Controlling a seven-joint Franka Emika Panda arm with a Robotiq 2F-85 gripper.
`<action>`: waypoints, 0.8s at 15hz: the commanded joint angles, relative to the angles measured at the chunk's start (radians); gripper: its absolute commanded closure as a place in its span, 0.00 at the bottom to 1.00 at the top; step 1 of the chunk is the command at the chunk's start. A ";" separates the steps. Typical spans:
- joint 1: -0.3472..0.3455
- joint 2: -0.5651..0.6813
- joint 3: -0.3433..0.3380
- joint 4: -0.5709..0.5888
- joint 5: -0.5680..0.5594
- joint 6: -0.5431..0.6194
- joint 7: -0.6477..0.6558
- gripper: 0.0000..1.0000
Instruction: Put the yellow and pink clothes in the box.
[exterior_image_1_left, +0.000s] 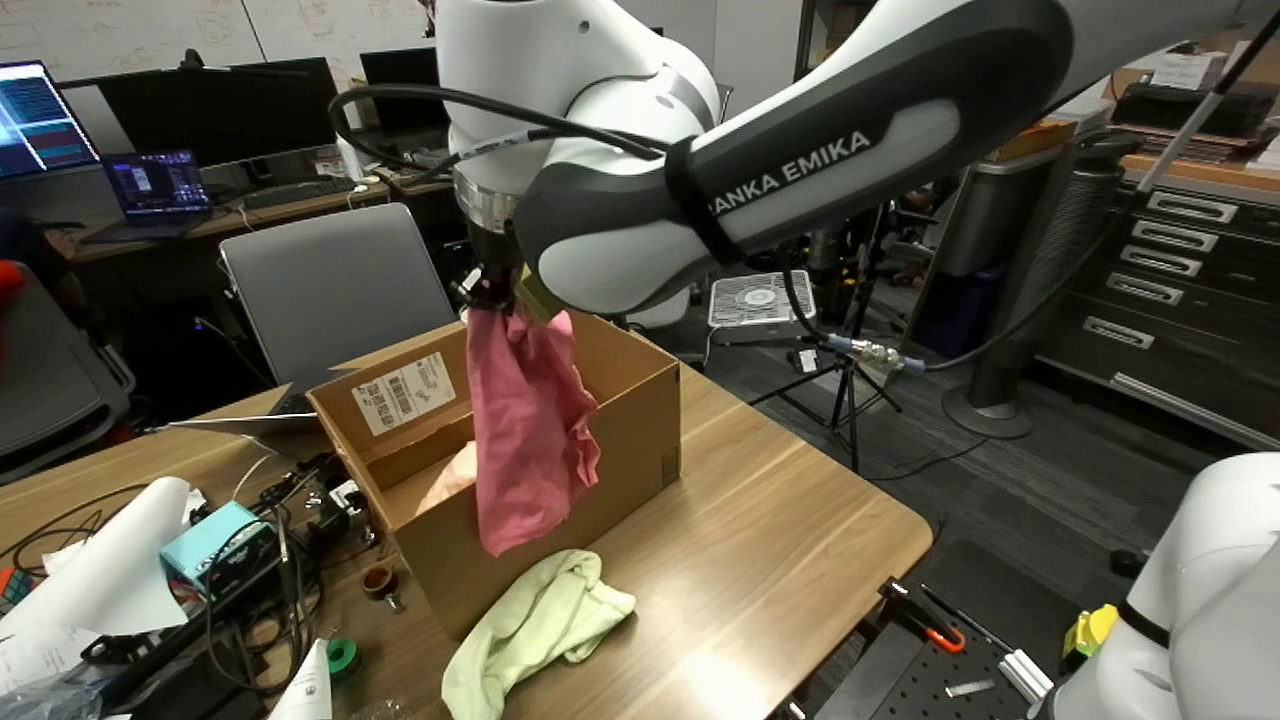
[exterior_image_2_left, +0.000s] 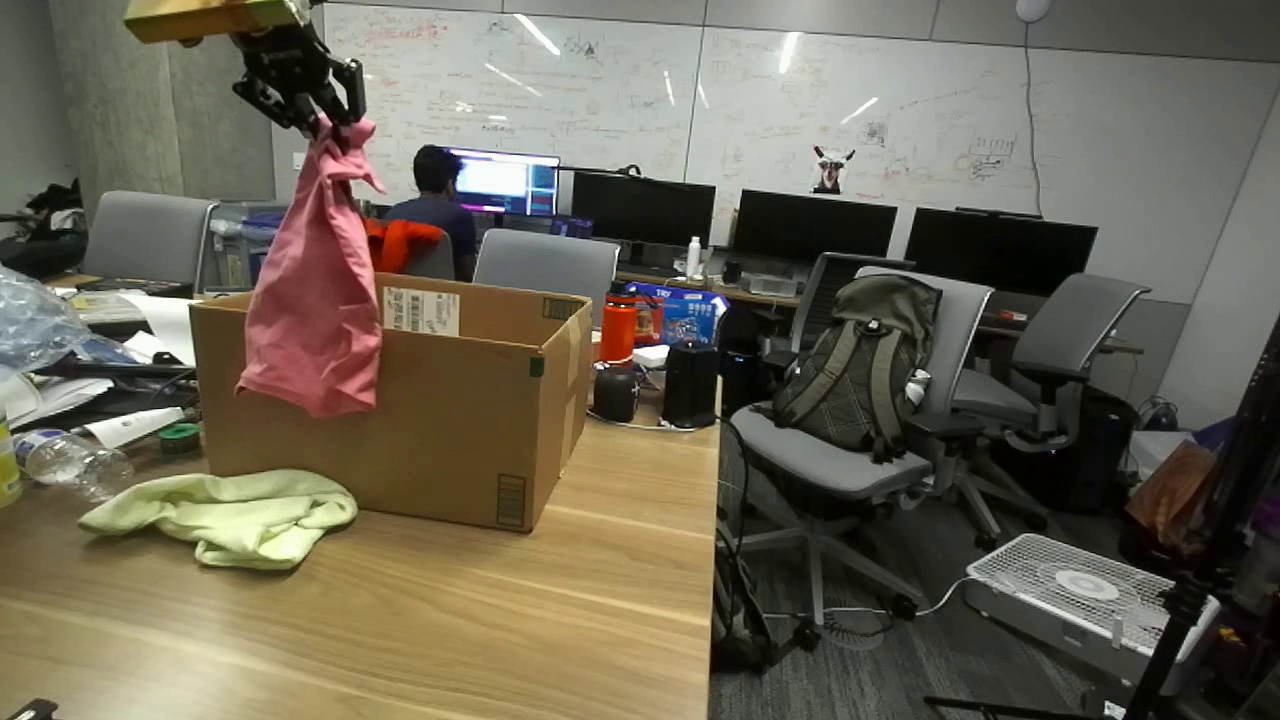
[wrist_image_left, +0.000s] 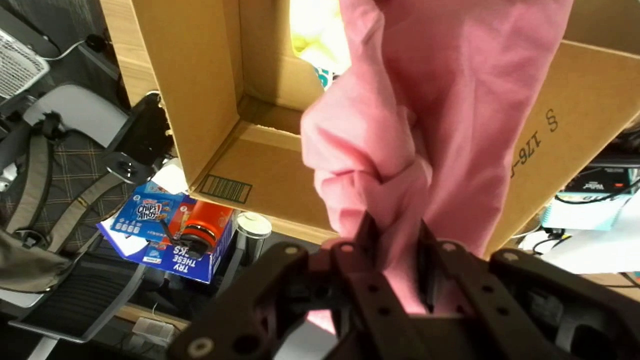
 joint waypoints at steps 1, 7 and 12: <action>-0.035 -0.025 0.030 0.029 -0.027 -0.002 0.048 0.96; -0.061 -0.023 0.055 0.074 -0.088 0.003 0.146 0.96; -0.061 -0.019 0.072 0.125 -0.143 -0.008 0.212 0.96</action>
